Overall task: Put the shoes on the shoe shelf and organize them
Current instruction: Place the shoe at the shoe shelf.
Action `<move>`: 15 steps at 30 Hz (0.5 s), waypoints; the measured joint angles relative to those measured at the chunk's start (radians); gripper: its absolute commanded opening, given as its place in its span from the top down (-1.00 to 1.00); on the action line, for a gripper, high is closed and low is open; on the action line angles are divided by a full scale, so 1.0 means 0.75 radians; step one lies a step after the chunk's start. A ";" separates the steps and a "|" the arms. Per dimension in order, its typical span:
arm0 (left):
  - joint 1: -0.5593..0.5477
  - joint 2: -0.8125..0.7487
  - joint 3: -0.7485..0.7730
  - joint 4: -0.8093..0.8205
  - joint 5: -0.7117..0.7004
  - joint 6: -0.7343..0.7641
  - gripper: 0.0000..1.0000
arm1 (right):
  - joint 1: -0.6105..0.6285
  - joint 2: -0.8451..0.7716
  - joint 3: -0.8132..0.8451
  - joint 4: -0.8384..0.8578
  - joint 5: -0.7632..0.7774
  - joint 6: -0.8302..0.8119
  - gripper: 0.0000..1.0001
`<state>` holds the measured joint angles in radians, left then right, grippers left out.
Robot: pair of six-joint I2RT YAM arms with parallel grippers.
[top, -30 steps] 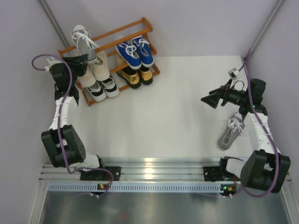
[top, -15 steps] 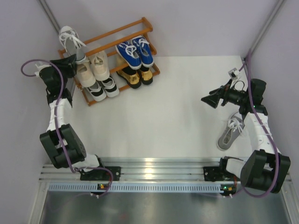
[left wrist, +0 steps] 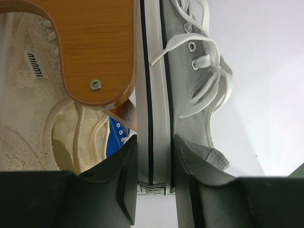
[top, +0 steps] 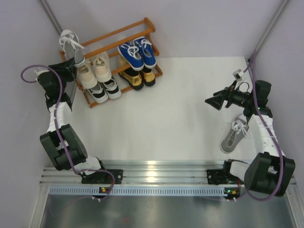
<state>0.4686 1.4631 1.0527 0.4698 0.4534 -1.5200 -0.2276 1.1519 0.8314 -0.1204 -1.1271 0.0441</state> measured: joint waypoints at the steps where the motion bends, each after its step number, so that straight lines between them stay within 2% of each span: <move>1: 0.004 0.005 0.000 0.004 0.006 -0.009 1.00 | 0.000 0.000 0.000 0.000 0.000 0.000 -0.99; 4: 0.012 0.008 0.000 0.002 0.016 -0.033 0.90 | 0.000 0.000 0.000 0.001 0.000 0.000 -0.99; 5: 0.014 0.008 0.000 0.003 0.018 -0.038 0.75 | 0.000 0.000 0.000 0.000 0.000 0.000 -0.99; 7: 0.019 0.008 -0.003 0.004 0.020 -0.050 0.64 | -0.002 0.000 0.000 0.000 0.000 0.000 -0.99; 8: 0.021 0.008 -0.008 0.007 0.021 -0.059 0.46 | -0.004 0.000 0.000 0.000 -0.001 0.000 -0.99; 9: 0.023 0.008 -0.013 0.014 0.024 -0.063 0.36 | -0.006 0.000 0.000 0.001 -0.001 0.000 -0.99; 14: 0.033 0.008 -0.021 0.036 0.036 -0.081 0.07 | -0.015 0.000 0.000 0.000 -0.001 0.001 -0.99; 15: 0.034 0.008 -0.021 0.044 0.037 -0.083 -0.05 | -0.015 0.000 0.000 0.000 -0.001 0.001 -0.99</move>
<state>0.4942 1.4689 1.0370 0.5030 0.4812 -1.5826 -0.2390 1.1519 0.8314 -0.1204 -1.1278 0.0444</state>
